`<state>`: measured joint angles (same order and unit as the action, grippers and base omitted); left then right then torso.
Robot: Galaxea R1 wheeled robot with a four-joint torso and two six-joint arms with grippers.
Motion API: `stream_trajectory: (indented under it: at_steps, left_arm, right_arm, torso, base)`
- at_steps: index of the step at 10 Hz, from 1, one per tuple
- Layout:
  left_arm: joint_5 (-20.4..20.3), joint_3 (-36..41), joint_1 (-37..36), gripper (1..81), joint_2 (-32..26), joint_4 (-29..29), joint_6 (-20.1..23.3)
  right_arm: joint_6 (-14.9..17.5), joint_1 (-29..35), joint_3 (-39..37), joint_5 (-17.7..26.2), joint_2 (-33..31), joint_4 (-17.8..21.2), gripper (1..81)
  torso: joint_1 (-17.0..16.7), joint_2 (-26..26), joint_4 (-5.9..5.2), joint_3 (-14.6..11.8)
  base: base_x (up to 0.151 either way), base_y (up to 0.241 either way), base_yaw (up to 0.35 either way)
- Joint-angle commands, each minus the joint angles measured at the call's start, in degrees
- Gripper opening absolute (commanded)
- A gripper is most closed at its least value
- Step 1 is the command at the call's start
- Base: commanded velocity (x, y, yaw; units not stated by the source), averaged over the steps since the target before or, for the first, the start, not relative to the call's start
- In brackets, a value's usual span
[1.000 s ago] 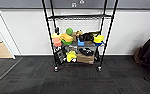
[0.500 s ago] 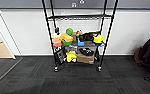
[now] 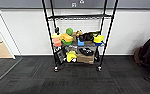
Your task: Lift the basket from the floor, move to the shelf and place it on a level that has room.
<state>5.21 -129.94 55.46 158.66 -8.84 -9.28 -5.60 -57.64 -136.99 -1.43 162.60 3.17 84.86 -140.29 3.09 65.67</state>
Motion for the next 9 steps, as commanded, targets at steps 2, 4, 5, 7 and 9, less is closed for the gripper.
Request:
stream_trajectory:
  at_steps: [2, 4, 5, 7, 9]
  left_arm:
    - [1.7, 8.7, -6.5, 1.0, -5.1, -2.1, -1.0]
    - [1.7, 12.7, -6.4, 1.0, -7.3, -2.1, -0.9]
    - [1.5, 15.3, -6.5, 1.0, -8.4, -2.0, -0.8]
    - [1.7, 16.0, -6.4, 1.0, -8.3, -1.7, -0.8]
    - [1.8, 16.8, -6.0, 1.0, -8.6, -1.8, -0.8]
  right_arm:
    - [-5.1, 5.1, 11.3, 0.6, -6.0, 0.4, 1.0]
    - [-6.2, 4.4, 14.3, -0.2, -7.7, 0.3, 1.0]
    - [-6.5, 4.2, 15.1, -0.2, -8.3, 0.3, 1.0]
    - [-6.5, 4.3, 15.4, 0.1, -8.7, 0.4, 1.0]
    - [-6.5, 4.1, 15.4, 0.5, -8.7, 0.3, 1.0]
  torso:
    - [-3.7, 5.7, 0.00, 0.0]
    - [-4.2, 6.6, 0.00, 0.0]
    - [-5.2, 8.1, 0.00, 0.0]
    - [-7.5, 11.8, 0.00, 0.0]
    - [-9.9, 15.5, 0.00, -5.0]
  base:
    - [0.000, 0.000, 0.000]
    - [0.000, 0.000, 0.000]
    - [0.000, 0.000, 0.000]
    - [0.000, 0.000, 0.000]
    - [0.000, 0.000, 0.000]
